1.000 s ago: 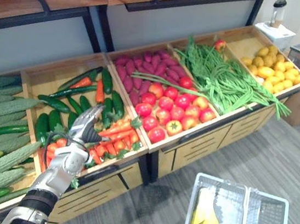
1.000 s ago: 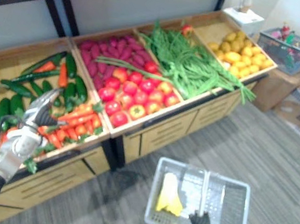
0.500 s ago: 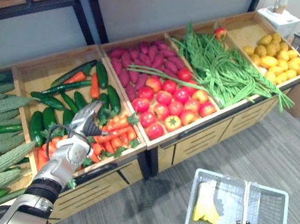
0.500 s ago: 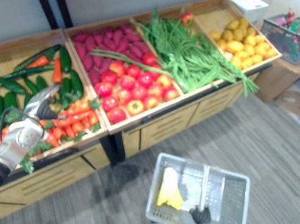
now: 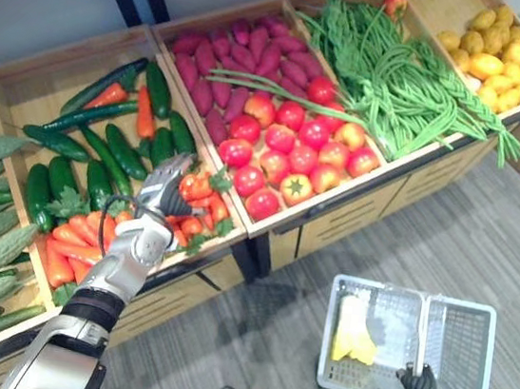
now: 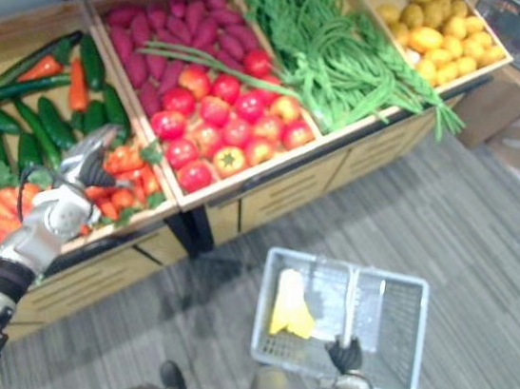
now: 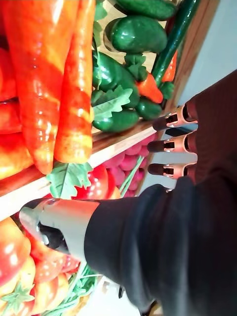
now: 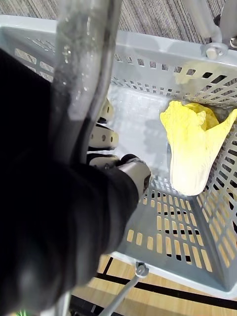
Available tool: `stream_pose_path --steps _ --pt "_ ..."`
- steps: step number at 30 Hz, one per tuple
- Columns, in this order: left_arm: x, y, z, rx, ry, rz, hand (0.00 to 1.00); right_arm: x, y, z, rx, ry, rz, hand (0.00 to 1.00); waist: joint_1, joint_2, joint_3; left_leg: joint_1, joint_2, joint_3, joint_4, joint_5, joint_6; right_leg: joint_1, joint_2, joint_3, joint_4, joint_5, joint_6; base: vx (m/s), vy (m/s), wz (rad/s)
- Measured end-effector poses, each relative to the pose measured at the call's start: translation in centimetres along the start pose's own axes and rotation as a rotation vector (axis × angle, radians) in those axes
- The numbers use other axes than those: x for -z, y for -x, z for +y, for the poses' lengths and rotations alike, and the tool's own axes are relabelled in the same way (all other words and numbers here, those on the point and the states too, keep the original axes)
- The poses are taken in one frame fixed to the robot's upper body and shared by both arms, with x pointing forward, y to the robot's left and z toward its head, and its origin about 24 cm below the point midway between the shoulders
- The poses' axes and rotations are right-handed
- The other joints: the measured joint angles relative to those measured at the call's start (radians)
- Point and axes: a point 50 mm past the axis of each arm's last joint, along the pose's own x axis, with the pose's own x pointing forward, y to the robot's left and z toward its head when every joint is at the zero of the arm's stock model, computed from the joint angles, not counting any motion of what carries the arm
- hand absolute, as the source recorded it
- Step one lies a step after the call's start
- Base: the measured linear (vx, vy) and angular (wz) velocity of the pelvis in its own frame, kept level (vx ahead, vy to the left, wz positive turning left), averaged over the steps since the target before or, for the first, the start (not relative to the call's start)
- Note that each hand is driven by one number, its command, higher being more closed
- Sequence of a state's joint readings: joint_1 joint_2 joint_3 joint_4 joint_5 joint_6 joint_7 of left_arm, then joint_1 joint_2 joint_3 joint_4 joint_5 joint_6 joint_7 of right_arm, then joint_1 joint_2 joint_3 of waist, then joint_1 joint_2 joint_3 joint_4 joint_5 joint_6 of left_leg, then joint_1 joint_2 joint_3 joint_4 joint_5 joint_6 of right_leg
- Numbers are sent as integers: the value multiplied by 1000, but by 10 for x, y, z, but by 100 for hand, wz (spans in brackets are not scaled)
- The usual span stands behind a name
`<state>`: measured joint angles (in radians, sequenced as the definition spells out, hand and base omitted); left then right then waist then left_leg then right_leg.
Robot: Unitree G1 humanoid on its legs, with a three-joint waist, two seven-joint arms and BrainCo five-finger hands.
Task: Pick vegetable in the basket
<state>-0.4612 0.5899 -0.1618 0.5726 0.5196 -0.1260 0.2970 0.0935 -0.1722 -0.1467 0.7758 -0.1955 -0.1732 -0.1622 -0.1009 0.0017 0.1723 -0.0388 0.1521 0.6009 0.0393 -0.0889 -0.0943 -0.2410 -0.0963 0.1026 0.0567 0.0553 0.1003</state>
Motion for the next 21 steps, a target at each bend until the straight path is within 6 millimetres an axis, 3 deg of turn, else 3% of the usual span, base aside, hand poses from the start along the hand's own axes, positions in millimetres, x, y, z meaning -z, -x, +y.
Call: stream_pose_path --steps 8,21 --pt "-6 -5 1 -11 -18 -17 0 -8 -2 1 3 0 -28 100 22 -8 30 -29 11 17 24 -1 -1 -30 6 17 1 21 5 -44 -26 -6" --pt "9 -2 -4 9 -35 68 0 -10 -3 1 5 -1 -35 100 24 -9 37 -65 26 -7 31 16 1 -54 15 17 -2 51 6 -44 -33 2"
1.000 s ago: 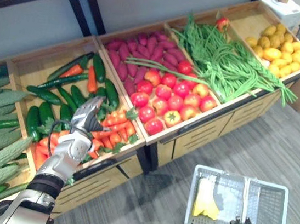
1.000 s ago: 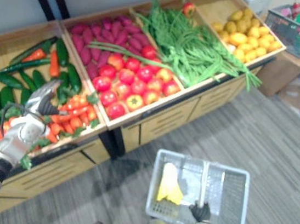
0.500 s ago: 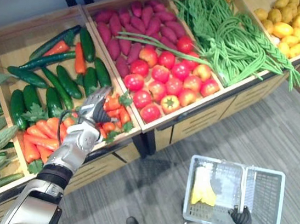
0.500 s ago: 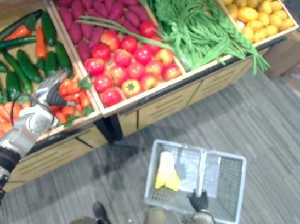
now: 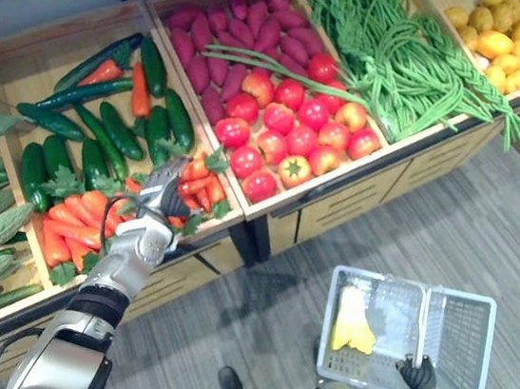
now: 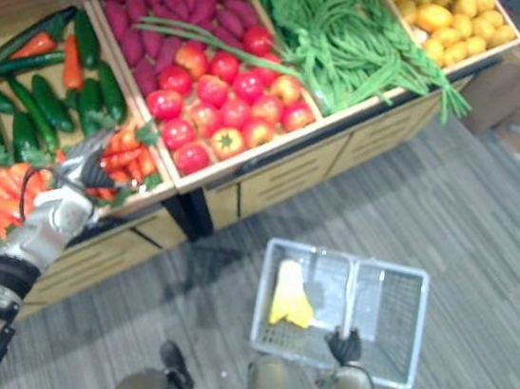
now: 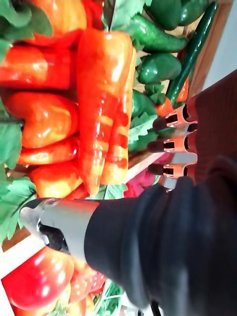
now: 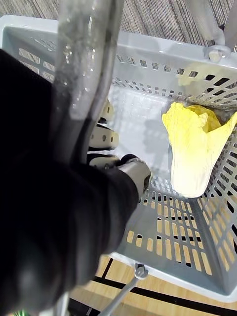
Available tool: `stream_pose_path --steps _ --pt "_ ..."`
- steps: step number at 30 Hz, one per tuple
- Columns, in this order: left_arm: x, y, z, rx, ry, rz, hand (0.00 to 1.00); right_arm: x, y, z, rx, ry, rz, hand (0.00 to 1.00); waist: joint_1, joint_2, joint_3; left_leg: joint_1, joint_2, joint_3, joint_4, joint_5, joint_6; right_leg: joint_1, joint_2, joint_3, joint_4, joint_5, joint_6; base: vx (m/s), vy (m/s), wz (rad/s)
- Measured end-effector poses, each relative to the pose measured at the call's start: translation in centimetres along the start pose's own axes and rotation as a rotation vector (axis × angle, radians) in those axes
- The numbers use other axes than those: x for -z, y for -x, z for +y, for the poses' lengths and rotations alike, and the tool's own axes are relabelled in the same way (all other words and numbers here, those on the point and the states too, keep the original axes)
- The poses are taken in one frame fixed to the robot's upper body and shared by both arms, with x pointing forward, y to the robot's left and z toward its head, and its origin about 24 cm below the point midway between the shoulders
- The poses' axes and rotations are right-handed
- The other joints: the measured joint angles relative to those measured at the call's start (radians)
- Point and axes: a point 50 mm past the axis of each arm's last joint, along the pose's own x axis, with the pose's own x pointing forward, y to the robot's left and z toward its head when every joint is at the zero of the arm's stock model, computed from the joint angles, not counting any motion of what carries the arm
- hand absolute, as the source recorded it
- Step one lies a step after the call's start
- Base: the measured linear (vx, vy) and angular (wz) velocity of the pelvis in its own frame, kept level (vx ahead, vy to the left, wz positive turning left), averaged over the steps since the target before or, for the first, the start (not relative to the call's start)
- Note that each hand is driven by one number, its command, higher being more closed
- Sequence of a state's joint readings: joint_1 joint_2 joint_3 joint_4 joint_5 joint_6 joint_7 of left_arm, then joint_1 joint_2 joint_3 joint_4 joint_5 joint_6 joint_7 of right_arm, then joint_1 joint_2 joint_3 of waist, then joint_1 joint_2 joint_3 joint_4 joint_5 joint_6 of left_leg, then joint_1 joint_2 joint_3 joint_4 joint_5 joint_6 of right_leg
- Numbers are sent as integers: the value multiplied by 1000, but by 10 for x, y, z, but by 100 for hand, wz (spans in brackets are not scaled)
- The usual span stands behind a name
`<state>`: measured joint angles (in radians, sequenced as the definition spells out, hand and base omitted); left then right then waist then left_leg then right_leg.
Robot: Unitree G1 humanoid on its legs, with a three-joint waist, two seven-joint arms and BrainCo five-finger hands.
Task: Pick vegetable in the basket
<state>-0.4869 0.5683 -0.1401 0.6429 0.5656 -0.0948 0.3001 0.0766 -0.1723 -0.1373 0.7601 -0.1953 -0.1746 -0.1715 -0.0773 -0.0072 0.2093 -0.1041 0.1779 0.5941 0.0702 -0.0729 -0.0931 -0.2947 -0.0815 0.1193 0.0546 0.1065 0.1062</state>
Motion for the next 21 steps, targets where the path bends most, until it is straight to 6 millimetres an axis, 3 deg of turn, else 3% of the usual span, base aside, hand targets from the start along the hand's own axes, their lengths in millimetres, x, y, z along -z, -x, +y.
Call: stream_pose_path --steps 5,21 --pt "7 -1 5 -24 6 41 0 -6 -2 4 -16 9 -19 100 3 -7 14 -14 12 -7 -7 23 -4 -2 11 1 -21 22 -2 -39 -43 5" --pt "2 -12 22 -93 27 47 0 -8 -3 4 -5 9 -26 100 2 -2 25 -32 26 -21 -72 84 -27 -21 39 1 -52 29 -12 -11 -47 2"
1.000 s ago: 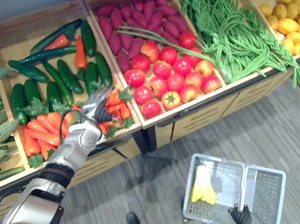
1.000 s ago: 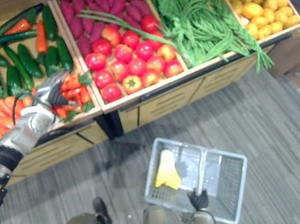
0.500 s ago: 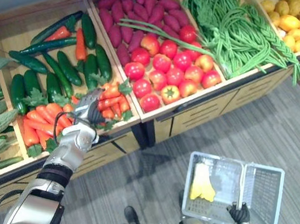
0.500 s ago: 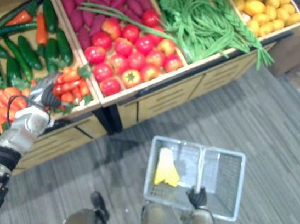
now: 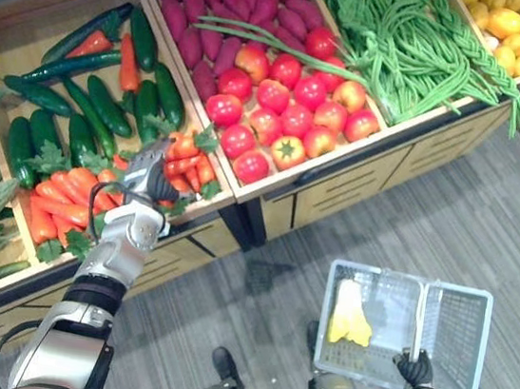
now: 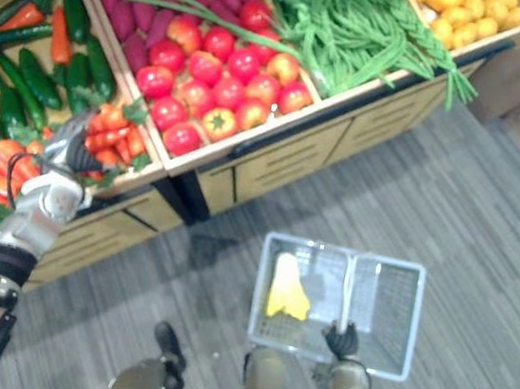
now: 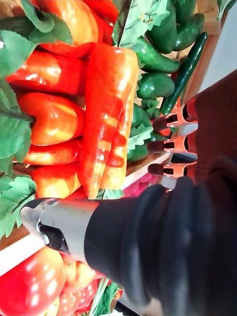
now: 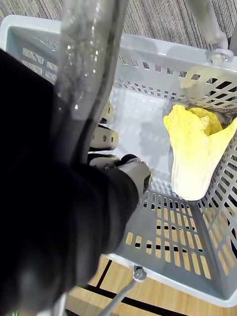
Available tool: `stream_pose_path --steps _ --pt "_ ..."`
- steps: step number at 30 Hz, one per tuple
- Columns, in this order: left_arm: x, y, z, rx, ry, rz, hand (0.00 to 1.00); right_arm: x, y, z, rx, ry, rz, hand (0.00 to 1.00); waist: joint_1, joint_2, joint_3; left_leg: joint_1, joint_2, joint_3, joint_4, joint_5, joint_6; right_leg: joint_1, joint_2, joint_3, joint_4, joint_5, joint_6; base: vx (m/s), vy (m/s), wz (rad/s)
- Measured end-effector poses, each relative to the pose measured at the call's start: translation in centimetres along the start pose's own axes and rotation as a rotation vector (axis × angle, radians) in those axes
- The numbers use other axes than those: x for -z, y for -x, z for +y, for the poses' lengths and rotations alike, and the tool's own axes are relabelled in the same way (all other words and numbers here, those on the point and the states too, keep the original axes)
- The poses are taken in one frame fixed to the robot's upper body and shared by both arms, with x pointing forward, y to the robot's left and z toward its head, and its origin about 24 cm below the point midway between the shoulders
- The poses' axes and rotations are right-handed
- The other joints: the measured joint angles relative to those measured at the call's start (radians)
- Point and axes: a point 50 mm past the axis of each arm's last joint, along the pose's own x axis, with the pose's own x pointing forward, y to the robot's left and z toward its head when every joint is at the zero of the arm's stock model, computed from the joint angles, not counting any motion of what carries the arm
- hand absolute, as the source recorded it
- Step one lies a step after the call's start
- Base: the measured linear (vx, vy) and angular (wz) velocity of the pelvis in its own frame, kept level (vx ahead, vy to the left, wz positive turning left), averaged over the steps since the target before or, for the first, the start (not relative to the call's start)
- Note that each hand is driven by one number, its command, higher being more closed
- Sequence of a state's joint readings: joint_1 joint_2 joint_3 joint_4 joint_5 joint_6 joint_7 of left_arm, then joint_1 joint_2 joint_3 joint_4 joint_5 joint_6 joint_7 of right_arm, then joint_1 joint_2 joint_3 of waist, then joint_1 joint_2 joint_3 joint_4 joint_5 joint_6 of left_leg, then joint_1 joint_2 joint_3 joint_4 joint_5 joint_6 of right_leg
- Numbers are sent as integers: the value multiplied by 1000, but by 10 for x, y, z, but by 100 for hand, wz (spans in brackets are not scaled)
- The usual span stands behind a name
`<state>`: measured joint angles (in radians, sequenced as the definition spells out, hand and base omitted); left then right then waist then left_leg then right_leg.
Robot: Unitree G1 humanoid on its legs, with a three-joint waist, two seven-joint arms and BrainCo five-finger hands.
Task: Pick vegetable in the basket
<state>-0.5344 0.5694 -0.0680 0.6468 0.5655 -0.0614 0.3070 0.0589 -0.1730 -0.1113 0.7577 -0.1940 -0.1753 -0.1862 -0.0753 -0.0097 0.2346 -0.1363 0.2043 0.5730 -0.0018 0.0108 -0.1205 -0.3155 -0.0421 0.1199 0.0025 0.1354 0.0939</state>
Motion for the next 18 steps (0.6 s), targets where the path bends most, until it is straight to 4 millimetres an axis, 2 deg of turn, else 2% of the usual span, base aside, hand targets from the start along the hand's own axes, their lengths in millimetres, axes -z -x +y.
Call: stream_pose_path --steps 4,13,18 --pt "-2 -3 4 -13 -2 -1 0 0 0 0 2 -1 -1 100 1 -1 1 1 -4 9 -18 20 2 -7 1 0 -3 0 0 16 -8 -1" --pt "-1 -6 10 -35 3 3 0 0 0 -2 9 -5 2 100 2 -2 3 3 -8 16 -30 21 3 -8 1 1 -13 -1 0 33 -10 -1" --pt "0 -8 17 -50 -9 1 0 -2 -1 -6 27 -17 -6 100 8 -4 26 -7 -9 4 -32 21 3 -10 -2 -9 -17 -2 -1 31 -15 6"
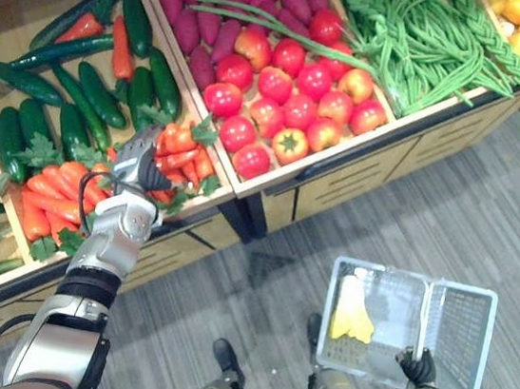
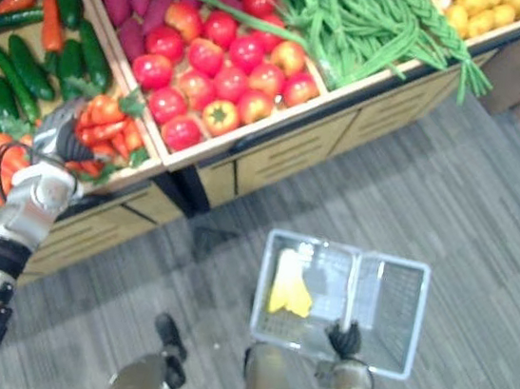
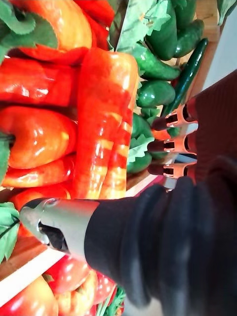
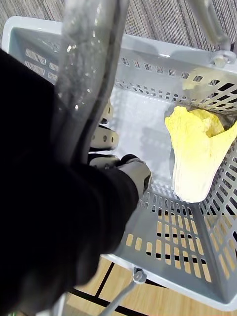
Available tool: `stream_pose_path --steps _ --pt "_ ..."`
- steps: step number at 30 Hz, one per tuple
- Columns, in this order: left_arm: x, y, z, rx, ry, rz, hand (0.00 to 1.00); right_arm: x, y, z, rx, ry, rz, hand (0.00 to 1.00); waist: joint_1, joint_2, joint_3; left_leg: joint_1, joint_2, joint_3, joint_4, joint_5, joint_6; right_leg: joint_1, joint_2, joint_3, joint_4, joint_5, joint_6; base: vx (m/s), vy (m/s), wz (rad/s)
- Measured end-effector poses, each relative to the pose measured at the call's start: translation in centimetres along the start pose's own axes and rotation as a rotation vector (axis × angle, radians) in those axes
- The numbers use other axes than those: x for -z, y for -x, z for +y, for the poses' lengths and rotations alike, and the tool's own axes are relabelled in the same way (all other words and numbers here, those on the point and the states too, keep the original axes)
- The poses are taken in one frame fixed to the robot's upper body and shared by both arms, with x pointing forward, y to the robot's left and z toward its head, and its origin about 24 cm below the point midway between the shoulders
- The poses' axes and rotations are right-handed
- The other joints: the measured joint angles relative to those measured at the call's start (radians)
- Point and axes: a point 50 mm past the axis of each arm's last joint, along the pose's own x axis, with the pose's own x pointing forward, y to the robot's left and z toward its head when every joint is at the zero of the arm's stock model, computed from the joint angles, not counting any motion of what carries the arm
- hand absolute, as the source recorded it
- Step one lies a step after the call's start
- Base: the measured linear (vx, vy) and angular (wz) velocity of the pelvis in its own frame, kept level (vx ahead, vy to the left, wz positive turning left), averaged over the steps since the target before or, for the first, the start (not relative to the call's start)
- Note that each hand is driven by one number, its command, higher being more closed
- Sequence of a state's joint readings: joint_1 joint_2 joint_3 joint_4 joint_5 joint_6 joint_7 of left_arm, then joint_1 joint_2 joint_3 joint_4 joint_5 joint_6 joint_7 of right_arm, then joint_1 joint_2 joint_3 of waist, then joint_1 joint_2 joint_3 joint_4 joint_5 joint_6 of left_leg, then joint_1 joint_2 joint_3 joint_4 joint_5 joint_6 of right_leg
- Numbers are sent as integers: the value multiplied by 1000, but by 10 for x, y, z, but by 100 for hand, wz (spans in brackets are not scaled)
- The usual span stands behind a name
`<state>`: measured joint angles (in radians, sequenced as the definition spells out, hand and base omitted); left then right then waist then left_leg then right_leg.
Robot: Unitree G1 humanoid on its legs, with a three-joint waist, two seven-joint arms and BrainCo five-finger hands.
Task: Pick vegetable in the basket
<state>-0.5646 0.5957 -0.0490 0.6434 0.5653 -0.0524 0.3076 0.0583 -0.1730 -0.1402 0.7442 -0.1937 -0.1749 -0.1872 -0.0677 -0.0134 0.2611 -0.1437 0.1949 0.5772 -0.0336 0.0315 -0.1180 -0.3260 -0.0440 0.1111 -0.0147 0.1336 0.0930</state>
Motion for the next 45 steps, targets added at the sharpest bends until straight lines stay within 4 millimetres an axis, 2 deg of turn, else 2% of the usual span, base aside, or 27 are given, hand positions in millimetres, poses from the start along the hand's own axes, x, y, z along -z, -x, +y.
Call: stream_pose_path --steps 9,16,24,25,28,30,34,45 --pt "-1 -1 2 -5 0 0 0 -3 -2 -2 9 -3 -6 100 16 -5 14 -16 -4 -19 -2 2 0 -5 -6 -19 -1 -1 -2 34 -10 6" --pt "-3 -6 9 -24 -10 -5 0 -6 -4 -2 11 -4 -13 100 15 -9 17 -46 -10 -39 -19 20 4 -31 -10 -36 -1 -1 -2 17 -15 8" --pt "-8 -7 7 -13 -26 -26 0 -8 -5 -2 11 -5 -19 100 15 -12 19 -47 -10 -35 -35 24 3 -40 -6 -32 -1 -1 -2 0 0 0" --pt "-9 -8 7 -14 -27 -32 100 -8 -5 -1 10 -4 -20 100 15 -14 20 -48 -9 -34 -35 24 3 -41 -5 -31 -1 -1 -2 0 0 0" --pt "-16 -12 10 -26 -25 -52 100 -10 -5 -1 10 -7 -27 100 16 -19 24 -54 -9 -31 -35 24 3 -48 -5 -28 -1 -1 -2 7 -5 -1" --pt "-26 -20 20 -76 -15 -77 100 -11 -6 -1 12 -11 -31 100 16 -22 28 -65 -9 -30 -34 26 3 -59 -5 -27 0 -1 -2 0 0 0" --pt "-32 -21 16 -62 -26 -101 100 -13 -6 -1 12 -11 -39 100 14 -22 28 -62 -7 -13 -33 26 2 -63 -3 -16 0 0 -2 35 -8 -9" --pt "-31 -20 12 -41 -36 -94 100 -16 -6 0 9 -8 -52 100 17 -24 29 -63 6 -7 -17 21 -1 -70 8 1 18 0 -2 8 -14 -3"
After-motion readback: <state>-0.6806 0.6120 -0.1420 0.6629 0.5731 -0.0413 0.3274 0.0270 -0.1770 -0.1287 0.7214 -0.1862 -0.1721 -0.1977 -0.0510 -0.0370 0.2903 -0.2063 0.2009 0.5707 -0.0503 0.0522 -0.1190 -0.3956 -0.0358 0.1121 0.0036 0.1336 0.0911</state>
